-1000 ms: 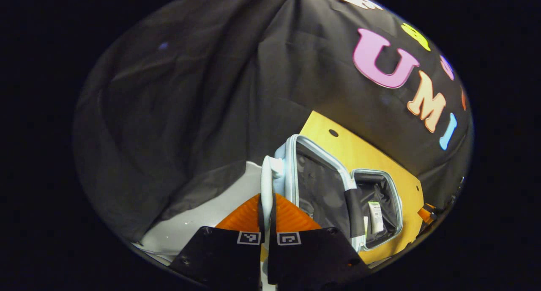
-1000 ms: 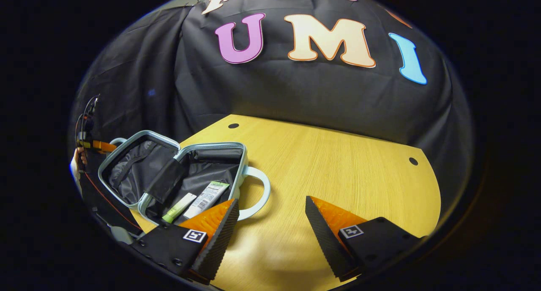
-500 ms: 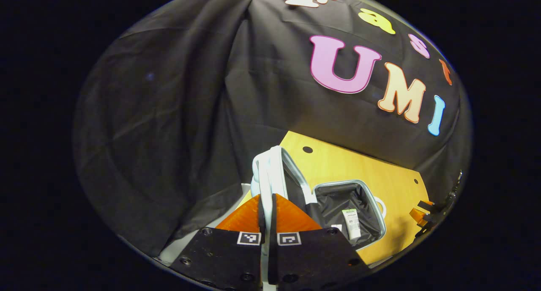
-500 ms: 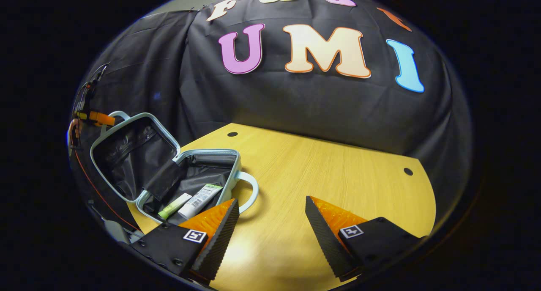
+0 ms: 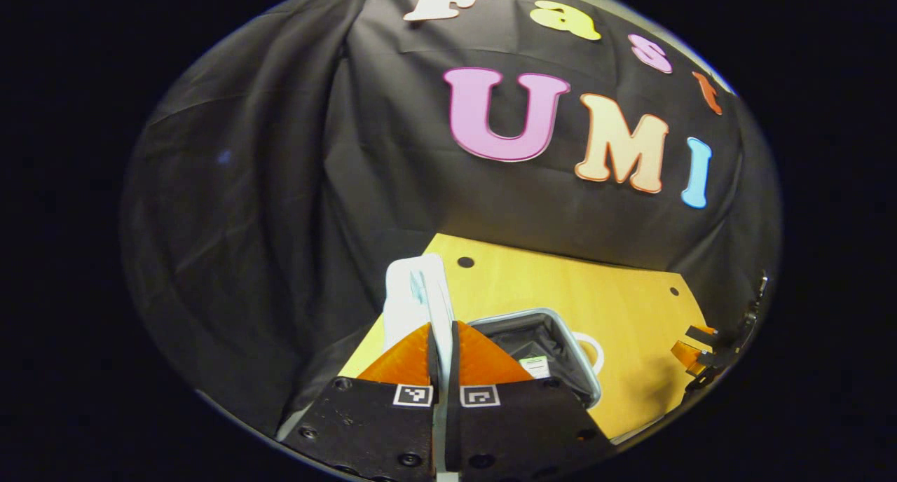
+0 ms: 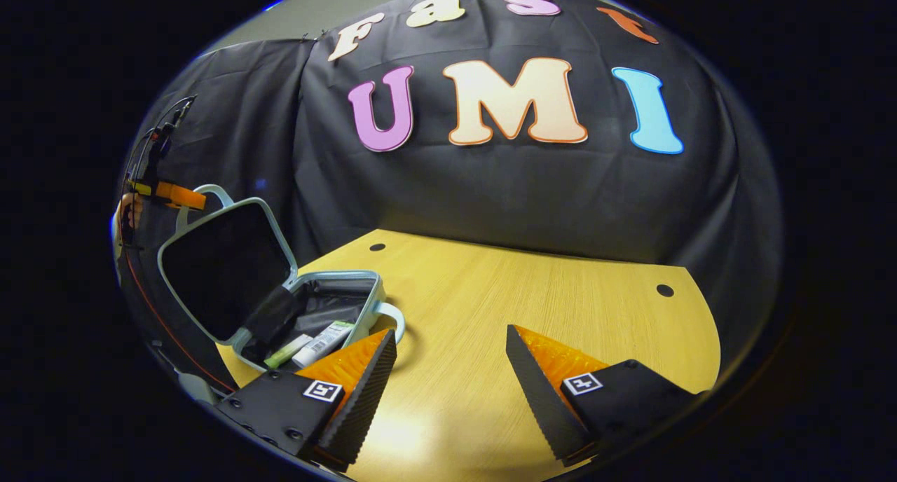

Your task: First open the suitcase, pack the skin care products into it, and then close the suitcase.

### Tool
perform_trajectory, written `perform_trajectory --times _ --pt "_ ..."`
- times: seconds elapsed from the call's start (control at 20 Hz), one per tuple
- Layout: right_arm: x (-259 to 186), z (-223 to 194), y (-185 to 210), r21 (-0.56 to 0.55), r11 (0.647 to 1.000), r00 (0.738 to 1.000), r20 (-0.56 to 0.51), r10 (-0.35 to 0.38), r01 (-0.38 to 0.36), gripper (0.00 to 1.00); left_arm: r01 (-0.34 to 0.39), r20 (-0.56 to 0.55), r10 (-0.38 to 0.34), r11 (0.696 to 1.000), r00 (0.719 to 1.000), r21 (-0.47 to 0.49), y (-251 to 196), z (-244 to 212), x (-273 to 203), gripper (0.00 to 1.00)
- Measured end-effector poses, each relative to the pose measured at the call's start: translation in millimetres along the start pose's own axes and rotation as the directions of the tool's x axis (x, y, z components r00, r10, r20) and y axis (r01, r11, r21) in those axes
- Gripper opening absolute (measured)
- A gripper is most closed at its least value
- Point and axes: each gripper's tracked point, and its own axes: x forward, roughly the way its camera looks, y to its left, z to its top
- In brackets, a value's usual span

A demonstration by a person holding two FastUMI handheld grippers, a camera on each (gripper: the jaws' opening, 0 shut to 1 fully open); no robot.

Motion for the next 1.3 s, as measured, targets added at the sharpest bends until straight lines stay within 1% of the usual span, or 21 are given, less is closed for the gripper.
perform_trajectory --times 0.2,0.3,0.55,0.7,0.9,1.05,1.15,1.3 --pt "-11 8 -21 0.005 1.000 1.000 0.028 -0.005 0.004 0.98 0.088 0.010 -0.088 0.996 0.996 -0.004 -58 7 16 0.00" --pt "-17 6 -32 0.019 1.000 1.000 0.025 -0.012 0.011 0.98 0.139 0.006 -0.139 0.990 0.990 -0.003 -85 8 23 0.00" --pt "-34 9 -59 0.040 0.997 0.997 0.040 -0.062 0.061 0.98 0.257 -0.040 -0.258 0.966 0.965 -0.012 -150 -7 46 0.01" --pt "-45 12 -72 0.047 0.994 0.994 0.052 -0.097 0.095 0.98 0.301 -0.089 -0.299 0.954 0.950 0.009 -183 -24 60 0.01" --pt "-61 16 -79 0.062 0.990 0.989 0.065 -0.130 0.126 0.98 0.316 -0.160 -0.303 0.947 0.939 0.062 -217 -49 83 0.02" --pt "-67 17 -82 0.066 0.988 0.987 0.070 -0.145 0.141 0.98 0.314 -0.233 -0.293 0.947 0.927 0.061 -242 -74 100 0.02" --pt "-74 19 -86 0.061 0.986 0.984 0.076 -0.159 0.155 0.98 0.296 -0.285 -0.268 0.953 0.920 0.057 -253 -94 115 0.03" --pt "-81 19 -92 0.081 0.983 0.982 0.081 -0.169 0.163 0.98 0.256 -0.342 -0.205 0.960 0.917 0.112 -267 -121 132 0.03"
